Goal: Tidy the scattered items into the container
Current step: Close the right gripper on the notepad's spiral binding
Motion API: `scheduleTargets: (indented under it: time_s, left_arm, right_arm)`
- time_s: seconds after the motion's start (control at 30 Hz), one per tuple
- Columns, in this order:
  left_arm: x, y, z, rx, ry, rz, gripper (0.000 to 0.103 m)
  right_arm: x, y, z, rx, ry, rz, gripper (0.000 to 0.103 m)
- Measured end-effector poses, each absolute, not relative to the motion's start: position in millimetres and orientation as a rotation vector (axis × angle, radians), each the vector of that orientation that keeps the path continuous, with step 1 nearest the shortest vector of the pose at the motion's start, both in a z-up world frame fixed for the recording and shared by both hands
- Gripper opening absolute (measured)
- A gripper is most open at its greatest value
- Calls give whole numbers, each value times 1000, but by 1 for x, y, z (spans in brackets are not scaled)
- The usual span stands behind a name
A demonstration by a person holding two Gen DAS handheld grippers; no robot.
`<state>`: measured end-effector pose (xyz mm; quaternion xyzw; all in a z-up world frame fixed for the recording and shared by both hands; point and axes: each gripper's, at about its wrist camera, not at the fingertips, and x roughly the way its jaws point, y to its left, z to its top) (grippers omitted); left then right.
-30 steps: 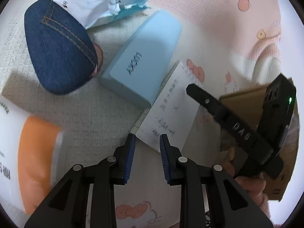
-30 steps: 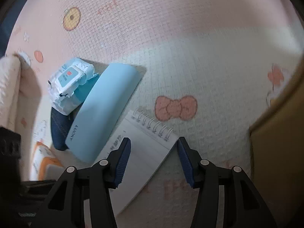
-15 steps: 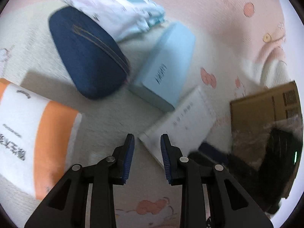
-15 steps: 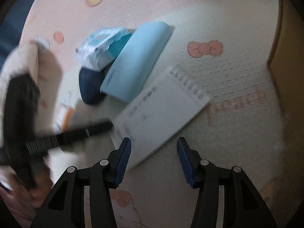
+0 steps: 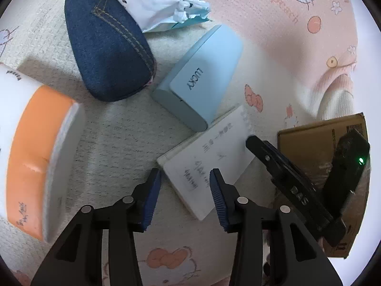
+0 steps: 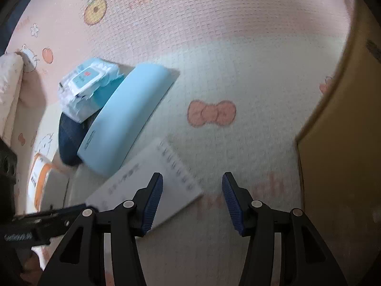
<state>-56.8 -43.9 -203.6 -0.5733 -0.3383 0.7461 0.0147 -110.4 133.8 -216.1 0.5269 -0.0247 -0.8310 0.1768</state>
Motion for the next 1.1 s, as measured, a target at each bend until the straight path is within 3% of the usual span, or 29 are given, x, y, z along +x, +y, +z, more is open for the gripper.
scheduleTargets:
  time_s: [0.1,0.17,0.23,0.43,0.6,0.73,1.1]
  left_arm:
    - [-58,-41,-202,-1789,-1005,2336,46]
    - [-59,-42,-201,-1786,-985,2344,44]
    - [-63,-44,-201,-1809,-910,2372,35]
    - [-80,-61,-198,-1771,-746,2362,34]
    - [-82,-58,-196,-1762,-675,2390,35]
    - [-71,-62,-197,-1775,-767,2349,42]
    - [-59,-49,-202,-1789,-745,2324,43]
  right_arm:
    - [-115,132,-218,1472,-79,-2327,49]
    - [-111,128,-217,1474,-77,-2273,42]
    - [-102,122,-216,1498,-2,-2279,42]
    - [-61,127,-217,1593,-77,-2154,42]
    - [-48,115,-215,1584,33,-2159,42]
    - [-57,129,-215,1586,-95,-2177,42]
    - [-76,149,-229,1538,-400,-2058,44]
